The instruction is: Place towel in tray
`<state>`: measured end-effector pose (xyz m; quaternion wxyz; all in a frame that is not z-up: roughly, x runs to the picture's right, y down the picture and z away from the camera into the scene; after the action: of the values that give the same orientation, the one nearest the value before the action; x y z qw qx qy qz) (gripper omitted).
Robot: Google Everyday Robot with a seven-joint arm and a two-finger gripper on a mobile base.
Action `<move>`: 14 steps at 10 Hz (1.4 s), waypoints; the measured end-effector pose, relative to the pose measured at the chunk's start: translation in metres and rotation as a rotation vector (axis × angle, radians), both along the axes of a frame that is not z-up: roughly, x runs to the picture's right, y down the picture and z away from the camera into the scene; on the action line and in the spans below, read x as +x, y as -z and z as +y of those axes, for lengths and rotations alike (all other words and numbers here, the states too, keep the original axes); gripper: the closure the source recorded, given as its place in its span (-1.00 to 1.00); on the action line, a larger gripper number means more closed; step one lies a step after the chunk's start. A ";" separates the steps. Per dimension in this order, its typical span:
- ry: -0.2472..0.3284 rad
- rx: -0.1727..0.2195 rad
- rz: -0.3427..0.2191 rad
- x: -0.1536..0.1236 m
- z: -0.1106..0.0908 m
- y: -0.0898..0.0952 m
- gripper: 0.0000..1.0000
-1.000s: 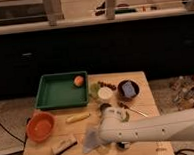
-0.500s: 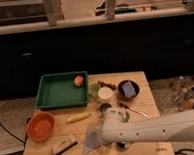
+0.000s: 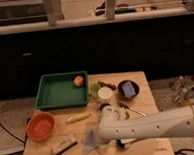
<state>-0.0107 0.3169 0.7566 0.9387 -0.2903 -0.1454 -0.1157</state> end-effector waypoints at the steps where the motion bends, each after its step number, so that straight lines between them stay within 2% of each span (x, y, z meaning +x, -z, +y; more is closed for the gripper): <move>1: 0.002 -0.003 -0.001 -0.003 0.000 -0.002 -0.60; 5: 0.003 -0.010 0.001 -0.009 -0.005 -0.011 -0.55; 6: 0.007 -0.010 0.002 -0.011 -0.007 -0.014 -0.31; 8: 0.016 -0.011 -0.002 -0.014 -0.008 -0.016 0.01; 10: 0.020 -0.014 -0.008 -0.015 -0.009 -0.018 0.49; 12: 0.023 -0.013 -0.012 -0.016 -0.009 -0.019 0.85; 13: 0.022 -0.014 -0.014 -0.016 -0.008 -0.019 0.98; 14: 0.021 -0.014 -0.016 -0.016 -0.007 -0.018 1.00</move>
<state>-0.0270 0.3094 0.7743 0.9342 -0.2975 -0.1506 -0.1271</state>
